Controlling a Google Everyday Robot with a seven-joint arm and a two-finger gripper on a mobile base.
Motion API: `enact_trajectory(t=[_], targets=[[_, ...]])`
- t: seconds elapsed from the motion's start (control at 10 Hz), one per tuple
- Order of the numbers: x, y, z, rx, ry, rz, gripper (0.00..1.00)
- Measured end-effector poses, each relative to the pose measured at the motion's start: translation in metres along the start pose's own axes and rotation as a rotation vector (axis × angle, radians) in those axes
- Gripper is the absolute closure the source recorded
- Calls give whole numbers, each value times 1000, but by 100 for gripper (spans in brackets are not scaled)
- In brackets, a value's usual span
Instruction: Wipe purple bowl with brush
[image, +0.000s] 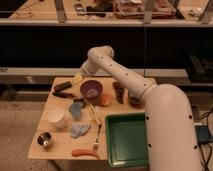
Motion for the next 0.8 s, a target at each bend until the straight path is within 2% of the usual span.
enact_trajectory(t=[0.2,0.3,0.6,0.8], targets=[[3,-4,2,4,-3,-1,20],[-1,-2,3,-6,-14,-8,20],[11,-39,25,-15,-25,-140,20],[19,-65,34,-27,-14,-230,20]])
